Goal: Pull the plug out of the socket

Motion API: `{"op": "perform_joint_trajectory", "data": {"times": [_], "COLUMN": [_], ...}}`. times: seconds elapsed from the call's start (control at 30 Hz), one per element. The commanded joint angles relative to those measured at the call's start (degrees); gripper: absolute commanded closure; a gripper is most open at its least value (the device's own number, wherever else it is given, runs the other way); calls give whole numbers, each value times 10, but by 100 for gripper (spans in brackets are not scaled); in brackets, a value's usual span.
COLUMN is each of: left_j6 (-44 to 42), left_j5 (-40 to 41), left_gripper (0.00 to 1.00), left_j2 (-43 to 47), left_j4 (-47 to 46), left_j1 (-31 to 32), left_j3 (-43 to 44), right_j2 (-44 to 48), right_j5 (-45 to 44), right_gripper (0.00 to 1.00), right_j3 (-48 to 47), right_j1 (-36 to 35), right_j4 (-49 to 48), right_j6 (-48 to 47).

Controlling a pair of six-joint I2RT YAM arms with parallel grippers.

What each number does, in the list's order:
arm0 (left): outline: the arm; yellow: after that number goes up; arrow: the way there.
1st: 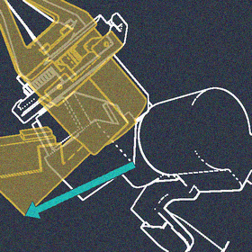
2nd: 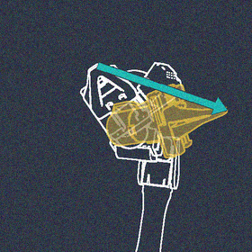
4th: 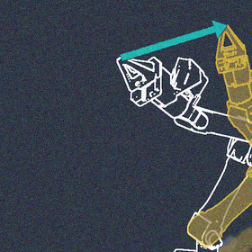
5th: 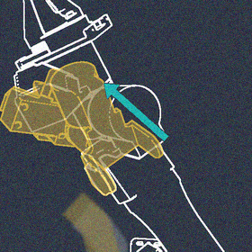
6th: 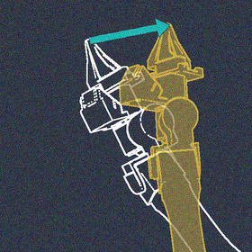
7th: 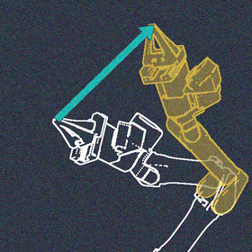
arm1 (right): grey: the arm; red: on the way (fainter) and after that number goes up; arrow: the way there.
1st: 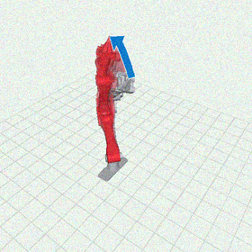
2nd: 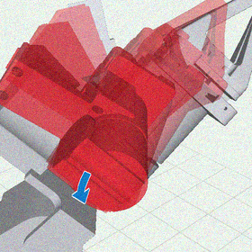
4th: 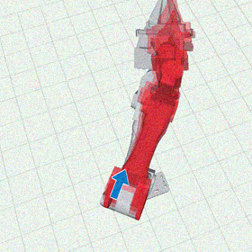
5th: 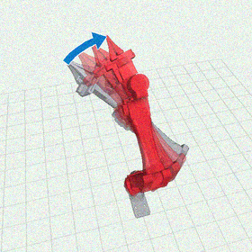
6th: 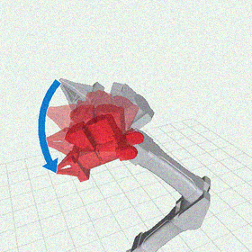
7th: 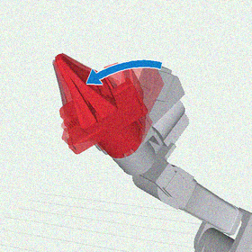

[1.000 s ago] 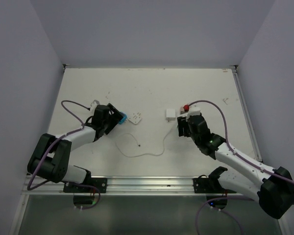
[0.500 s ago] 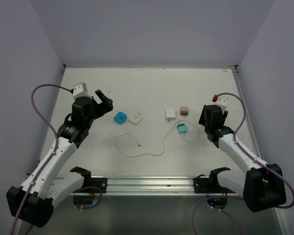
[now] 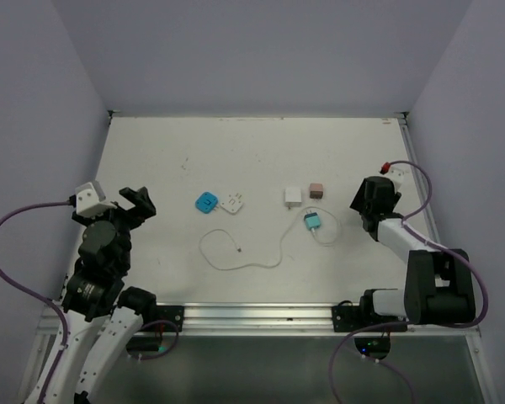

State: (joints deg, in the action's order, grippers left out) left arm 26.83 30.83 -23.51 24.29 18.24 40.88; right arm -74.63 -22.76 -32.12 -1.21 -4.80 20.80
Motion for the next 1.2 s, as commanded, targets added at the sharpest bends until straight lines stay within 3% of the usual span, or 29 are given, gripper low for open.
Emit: {"op": "perform_joint_trajectory", "data": {"times": [0.0, 0.33, 0.37, 0.53, 0.87, 1.17], "left_j6": [-32, -27, -27, -25, -16, -54], "left_j5": [49, 85, 89, 101, 76, 14], "left_gripper": [0, 0, 1, 1, 1, 0], "left_j2": [42, 70, 71, 85, 70, -26], "left_j4": [-23, -25, -24, -22, 5, 64], "left_j1": [-5, -5, -5, -5, -5, -5], "left_j3": [-37, -48, -48, -50, -20, 124], "right_j2": [-11, -12, -9, 22, 188, 293], "right_j5": [25, 18, 18, 25, 51, 40], "right_gripper": [80, 32, 22, 1, 1, 1], "right_j3": [-2, 8, 9, 7, -82, -244], "right_j1": [3, 3, 2, 3, 3, 3], "right_j4": [-57, -29, -27, 7, 194, 329], "right_j6": [0, -5, -6, -11, 0, 6]}}
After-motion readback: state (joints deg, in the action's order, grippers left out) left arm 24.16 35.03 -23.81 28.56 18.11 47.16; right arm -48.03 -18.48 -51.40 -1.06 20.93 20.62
